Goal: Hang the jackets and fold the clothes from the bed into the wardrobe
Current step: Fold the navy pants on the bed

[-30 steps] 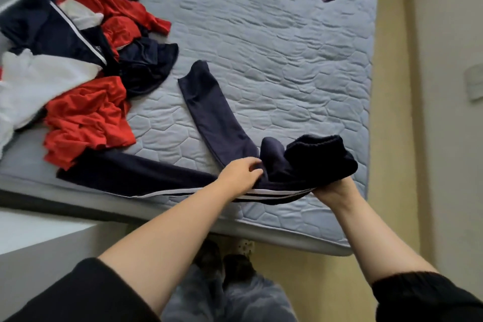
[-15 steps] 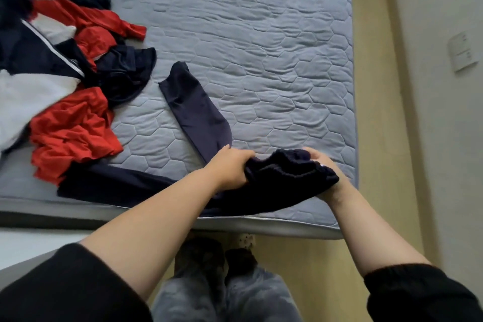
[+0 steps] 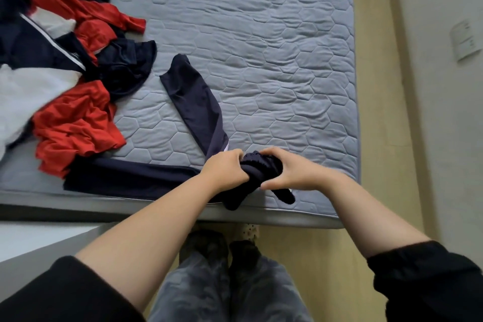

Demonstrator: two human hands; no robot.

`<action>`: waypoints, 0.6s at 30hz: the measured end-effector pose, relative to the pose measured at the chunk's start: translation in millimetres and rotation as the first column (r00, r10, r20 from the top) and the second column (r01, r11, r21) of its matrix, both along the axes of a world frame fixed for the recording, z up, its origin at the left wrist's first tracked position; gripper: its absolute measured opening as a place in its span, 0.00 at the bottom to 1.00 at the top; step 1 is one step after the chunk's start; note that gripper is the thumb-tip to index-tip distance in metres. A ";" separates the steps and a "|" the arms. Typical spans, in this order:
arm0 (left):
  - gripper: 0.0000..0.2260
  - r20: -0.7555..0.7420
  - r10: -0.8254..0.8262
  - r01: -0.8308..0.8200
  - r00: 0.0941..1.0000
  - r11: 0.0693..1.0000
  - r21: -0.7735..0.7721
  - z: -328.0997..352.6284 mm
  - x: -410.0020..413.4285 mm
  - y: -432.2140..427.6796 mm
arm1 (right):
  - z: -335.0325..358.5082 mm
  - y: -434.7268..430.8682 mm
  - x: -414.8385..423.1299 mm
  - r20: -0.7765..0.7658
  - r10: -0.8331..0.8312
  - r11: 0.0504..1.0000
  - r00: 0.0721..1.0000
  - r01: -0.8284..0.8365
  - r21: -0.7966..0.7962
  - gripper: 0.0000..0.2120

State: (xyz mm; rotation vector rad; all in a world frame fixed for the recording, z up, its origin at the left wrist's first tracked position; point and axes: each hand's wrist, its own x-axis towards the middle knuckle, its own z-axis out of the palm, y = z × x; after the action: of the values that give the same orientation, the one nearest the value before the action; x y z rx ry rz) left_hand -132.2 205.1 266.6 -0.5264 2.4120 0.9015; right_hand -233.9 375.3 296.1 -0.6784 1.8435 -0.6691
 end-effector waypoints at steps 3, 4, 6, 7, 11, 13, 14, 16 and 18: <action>0.08 0.102 0.139 -0.160 0.985 0.956 0.247 -0.8 5.4 -9.3 | -15.8 -6.4 15.0 -0.298 0.120 0.993 0.947 -0.119 0.024 0.37; 0.10 0.133 0.160 -0.195 0.978 0.928 0.319 -0.7 8.0 -12.8 | -19.9 -7.1 18.8 -0.380 0.117 0.993 0.918 -0.110 0.039 0.35; 0.15 0.205 0.140 -0.216 0.969 0.882 0.418 -0.1 13.2 -18.7 | -27.6 -6.9 23.3 -0.495 0.092 0.995 0.864 -0.063 0.076 0.29; 0.17 0.235 0.112 -0.210 0.965 0.870 0.447 0.1 15.3 -20.6 | -31.0 -6.2 24.4 -0.529 0.084 0.994 0.844 -0.036 0.099 0.26; 0.12 0.178 0.167 -0.228 0.970 0.884 0.408 2.6 16.9 -23.5 | -31.0 1.4 24.9 -0.578 -0.062 0.982 0.814 0.155 0.113 0.19; 0.12 0.087 0.100 -0.123 0.991 0.940 0.319 12.1 10.7 -21.3 | -20.9 5.1 25.0 -0.567 -0.153 0.966 0.809 0.243 0.085 0.18; 0.13 0.069 0.018 -0.038 0.997 0.953 0.299 19.8 6.0 -17.9 | -14.7 6.8 23.9 -0.547 -0.180 0.960 0.817 0.268 0.085 0.17; 0.22 0.083 -0.167 0.139 0.982 0.953 0.269 37.7 -4.0 -5.6 | 0.4 11.2 19.1 -0.469 -0.201 0.951 0.860 0.286 0.117 0.17; 0.24 0.099 -0.341 0.320 0.935 0.930 0.178 51.7 -13.4 10.8 | 15.5 20.2 15.4 -0.341 -0.183 0.948 0.922 0.258 0.187 0.16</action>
State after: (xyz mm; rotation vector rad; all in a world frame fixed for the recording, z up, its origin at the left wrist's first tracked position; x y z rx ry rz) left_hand -145.6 216.0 318.2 -0.1056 2.1993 0.8721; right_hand -218.5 395.5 311.6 -0.4460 2.2836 -0.4984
